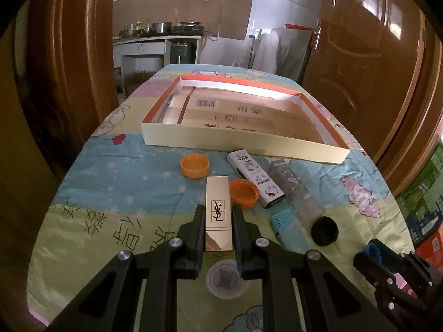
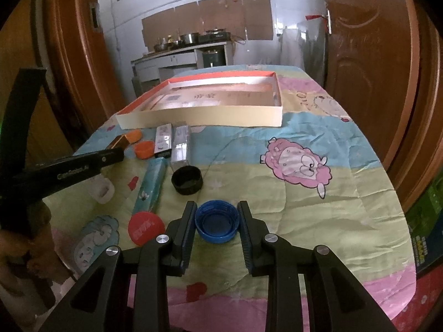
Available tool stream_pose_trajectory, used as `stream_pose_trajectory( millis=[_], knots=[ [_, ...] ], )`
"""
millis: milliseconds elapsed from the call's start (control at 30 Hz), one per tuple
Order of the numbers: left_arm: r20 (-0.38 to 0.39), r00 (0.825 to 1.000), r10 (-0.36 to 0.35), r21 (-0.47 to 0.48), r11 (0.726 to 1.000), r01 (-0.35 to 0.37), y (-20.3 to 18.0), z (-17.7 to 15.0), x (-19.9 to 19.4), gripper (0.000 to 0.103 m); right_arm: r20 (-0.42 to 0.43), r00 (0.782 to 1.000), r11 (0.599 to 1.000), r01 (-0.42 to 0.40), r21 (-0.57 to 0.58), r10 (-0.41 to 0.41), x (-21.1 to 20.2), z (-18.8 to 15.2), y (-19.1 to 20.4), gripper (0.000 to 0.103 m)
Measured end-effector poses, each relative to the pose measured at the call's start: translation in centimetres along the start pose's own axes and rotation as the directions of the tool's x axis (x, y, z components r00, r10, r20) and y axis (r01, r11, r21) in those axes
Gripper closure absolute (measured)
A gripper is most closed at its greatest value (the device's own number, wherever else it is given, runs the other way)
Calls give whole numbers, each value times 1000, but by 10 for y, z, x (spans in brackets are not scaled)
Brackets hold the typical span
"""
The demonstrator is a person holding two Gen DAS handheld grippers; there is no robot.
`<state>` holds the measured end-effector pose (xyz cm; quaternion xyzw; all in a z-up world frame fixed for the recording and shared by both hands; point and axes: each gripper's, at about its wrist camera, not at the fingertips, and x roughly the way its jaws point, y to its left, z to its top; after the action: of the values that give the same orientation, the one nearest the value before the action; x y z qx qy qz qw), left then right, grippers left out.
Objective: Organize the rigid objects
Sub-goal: 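Grasp the gold lipstick tube with the left gripper while the right grasps the blue cap, then carry the lipstick and blue cap into the box tray and release both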
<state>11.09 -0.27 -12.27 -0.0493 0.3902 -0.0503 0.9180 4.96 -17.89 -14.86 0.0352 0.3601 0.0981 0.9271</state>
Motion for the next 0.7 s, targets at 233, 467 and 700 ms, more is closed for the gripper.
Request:
stream_pose_trajectory(
  millis=[233,467,700],
  knots=[
    [47,999,12,6,1000,-12,0,6,-17,85,39,999,1000,14,2,-14,-13,9,-2,73],
    [74,997,9,9,1000,-10,0,13,-28,85,61,998,1000,15,-8,-14,-20,20,-2,73],
    [100,995,14,17,1000,-16,-2,21,-41,85,89,996,999,7,-44,-3,-26,34,3,73]
  ],
)
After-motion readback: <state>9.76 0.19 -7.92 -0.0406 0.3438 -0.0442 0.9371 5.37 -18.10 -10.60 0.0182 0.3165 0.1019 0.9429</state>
